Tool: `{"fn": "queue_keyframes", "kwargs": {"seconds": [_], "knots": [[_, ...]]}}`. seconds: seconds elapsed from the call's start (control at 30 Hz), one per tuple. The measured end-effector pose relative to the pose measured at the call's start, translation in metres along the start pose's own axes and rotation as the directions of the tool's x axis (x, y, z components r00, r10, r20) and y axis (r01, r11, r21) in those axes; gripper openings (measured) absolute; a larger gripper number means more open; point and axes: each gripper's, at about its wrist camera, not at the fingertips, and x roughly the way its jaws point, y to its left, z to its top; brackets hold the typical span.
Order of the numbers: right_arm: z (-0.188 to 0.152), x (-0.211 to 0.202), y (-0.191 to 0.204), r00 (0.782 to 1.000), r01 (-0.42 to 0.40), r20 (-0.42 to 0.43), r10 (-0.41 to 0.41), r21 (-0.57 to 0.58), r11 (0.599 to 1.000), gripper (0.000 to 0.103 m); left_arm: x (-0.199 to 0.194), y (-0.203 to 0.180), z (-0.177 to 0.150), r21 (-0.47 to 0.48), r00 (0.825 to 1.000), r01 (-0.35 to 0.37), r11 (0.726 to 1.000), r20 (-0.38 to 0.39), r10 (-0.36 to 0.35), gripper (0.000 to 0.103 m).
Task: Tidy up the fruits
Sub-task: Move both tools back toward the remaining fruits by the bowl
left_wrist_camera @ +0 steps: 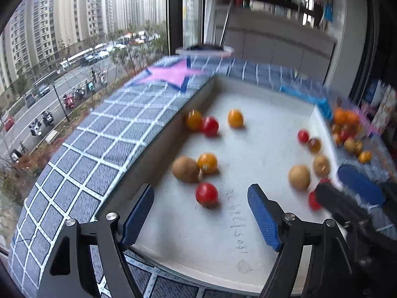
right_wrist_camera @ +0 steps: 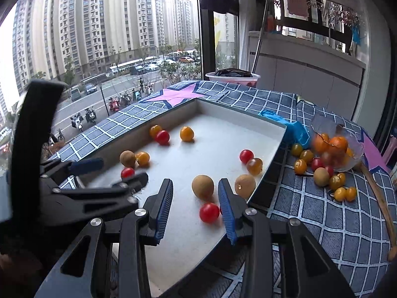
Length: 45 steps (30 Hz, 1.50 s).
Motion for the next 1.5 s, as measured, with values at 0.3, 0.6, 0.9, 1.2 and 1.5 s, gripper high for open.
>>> {"fn": "queue_keyframes", "kwargs": {"seconds": [0.3,0.6,0.9,1.2,1.5], "knots": [[-0.006,-0.017,-0.033,1.0,0.008,0.025,-0.01,0.059,0.998,0.047,-0.012,-0.011,-0.001,0.021,0.999,-0.002,1.0,0.04,0.001,0.08],[-0.025,-0.027,-0.155,0.989,0.143,-0.08,-0.127,0.248,0.958,0.049,-0.064,-0.144,-0.016,0.308,0.983,0.117,0.944,0.101,-0.154,0.08],[-0.029,-0.014,-0.232,0.973,0.192,-0.182,-0.141,0.303,0.933,0.049,0.001,-0.223,0.002,0.311,0.974,0.227,0.923,-0.081,-0.212,0.072],[-0.014,0.01,-0.232,0.974,0.144,-0.203,-0.097,0.232,0.962,0.041,0.043,-0.228,0.017,0.24,0.974,0.21,0.948,-0.139,-0.18,0.066],[-0.005,0.024,-0.247,0.98,0.063,-0.197,-0.011,0.258,0.964,0.028,0.056,-0.238,0.029,0.256,0.969,0.234,0.938,-0.146,-0.201,0.057]]}}
